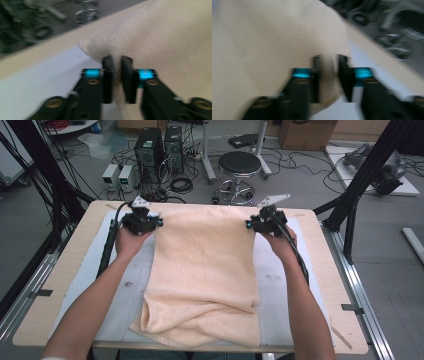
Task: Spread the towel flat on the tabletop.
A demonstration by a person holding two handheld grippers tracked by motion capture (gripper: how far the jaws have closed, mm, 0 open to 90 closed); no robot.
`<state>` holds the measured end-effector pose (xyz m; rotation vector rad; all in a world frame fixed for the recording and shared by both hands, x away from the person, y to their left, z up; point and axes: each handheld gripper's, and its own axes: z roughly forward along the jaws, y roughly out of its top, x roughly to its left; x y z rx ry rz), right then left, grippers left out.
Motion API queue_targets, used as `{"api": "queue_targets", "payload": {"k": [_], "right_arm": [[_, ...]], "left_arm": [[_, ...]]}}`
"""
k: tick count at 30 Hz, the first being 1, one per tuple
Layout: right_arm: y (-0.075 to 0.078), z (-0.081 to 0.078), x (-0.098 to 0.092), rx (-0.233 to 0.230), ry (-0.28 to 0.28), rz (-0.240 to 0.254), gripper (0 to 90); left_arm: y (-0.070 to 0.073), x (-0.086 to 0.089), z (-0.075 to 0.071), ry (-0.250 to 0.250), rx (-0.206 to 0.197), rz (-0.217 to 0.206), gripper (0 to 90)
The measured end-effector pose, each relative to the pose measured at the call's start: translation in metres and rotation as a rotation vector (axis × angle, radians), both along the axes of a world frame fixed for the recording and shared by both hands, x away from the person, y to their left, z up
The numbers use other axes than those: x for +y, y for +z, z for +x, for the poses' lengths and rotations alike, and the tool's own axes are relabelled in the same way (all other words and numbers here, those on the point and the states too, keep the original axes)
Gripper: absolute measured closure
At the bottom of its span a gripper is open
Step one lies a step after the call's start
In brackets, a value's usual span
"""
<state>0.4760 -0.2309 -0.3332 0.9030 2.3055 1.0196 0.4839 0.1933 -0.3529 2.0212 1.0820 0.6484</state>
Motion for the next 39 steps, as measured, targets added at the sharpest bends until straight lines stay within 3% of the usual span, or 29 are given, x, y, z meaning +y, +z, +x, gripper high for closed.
{"api": "queue_targets", "payload": {"k": [1,2,3,5,7,8,9,11,15,18,21,24,27,30,33,35,36,39], "right_arm": [[0.001,0.008,-0.002,0.023,-0.024,0.003,56.0],[-0.001,0.012,-0.004,0.050,-0.032,0.022,55.7],[-0.005,0.012,-0.003,0.071,-0.032,0.029,56.1],[-0.016,0.005,0.001,0.078,-0.006,-0.003,55.6],[-0.027,0.000,0.004,0.154,0.022,-0.020,53.6],[-0.030,-0.005,0.005,0.154,0.030,-0.014,54.8],[-0.034,-0.012,0.006,0.129,0.041,-0.026,55.1],[-0.041,-0.023,0.008,0.135,0.062,-0.026,53.3],[-0.050,-0.048,0.005,0.150,0.098,0.001,51.5],[-0.057,-0.065,0.003,0.150,0.116,0.010,50.9],[-0.063,-0.080,0.002,0.153,0.139,0.001,50.1],[-0.069,-0.092,0.001,0.154,0.160,0.004,49.9],[-0.075,-0.099,0.003,0.215,0.171,-0.038,47.1],[-0.078,-0.106,0.006,0.174,0.175,-0.046,51.6],[-0.088,-0.105,0.006,0.209,0.164,-0.065,53.9],[-0.097,-0.101,0.005,0.248,0.157,-0.062,56.1],[-0.098,-0.099,0.003,0.254,0.155,-0.036,58.7],[-0.099,-0.097,0.002,0.257,0.154,-0.019,66.9]], "left_arm": [[0.000,0.001,0.005,0.000,0.033,-0.013,51.9],[-0.004,0.003,0.005,-0.018,0.046,-0.025,55.2],[-0.011,0.003,0.003,-0.026,0.059,-0.004,56.4],[-0.021,0.005,-0.003,-0.046,0.079,-0.030,53.5],[-0.031,0.006,-0.011,-0.071,0.097,-0.047,53.8],[-0.035,0.005,-0.017,-0.088,0.103,-0.066,53.7],[-0.039,0.004,-0.024,-0.117,0.116,-0.061,53.4],[-0.042,0.001,-0.033,-0.147,0.127,-0.056,53.3],[-0.045,0.005,-0.058,-0.197,0.108,-0.066,51.8],[-0.045,0.010,-0.073,-0.226,0.119,-0.068,51.6],[-0.047,0.014,-0.091,-0.247,0.099,-0.077,51.3],[-0.053,0.019,-0.105,-0.263,0.120,-0.073,52.2],[-0.062,0.022,-0.113,-0.265,0.141,-0.058,56.0],[-0.071,0.021,-0.114,-0.267,0.171,-0.029,59.1],[-0.079,0.016,-0.111,-0.259,0.199,0.012,65.4],[-0.079,0.015,-0.111,-0.252,0.181,0.019,72.0],[-0.080,0.014,-0.110,-0.250,0.182,0.013,79.0],[-0.081,0.013,-0.107,-0.235,0.178,0.002,86.7]]}}
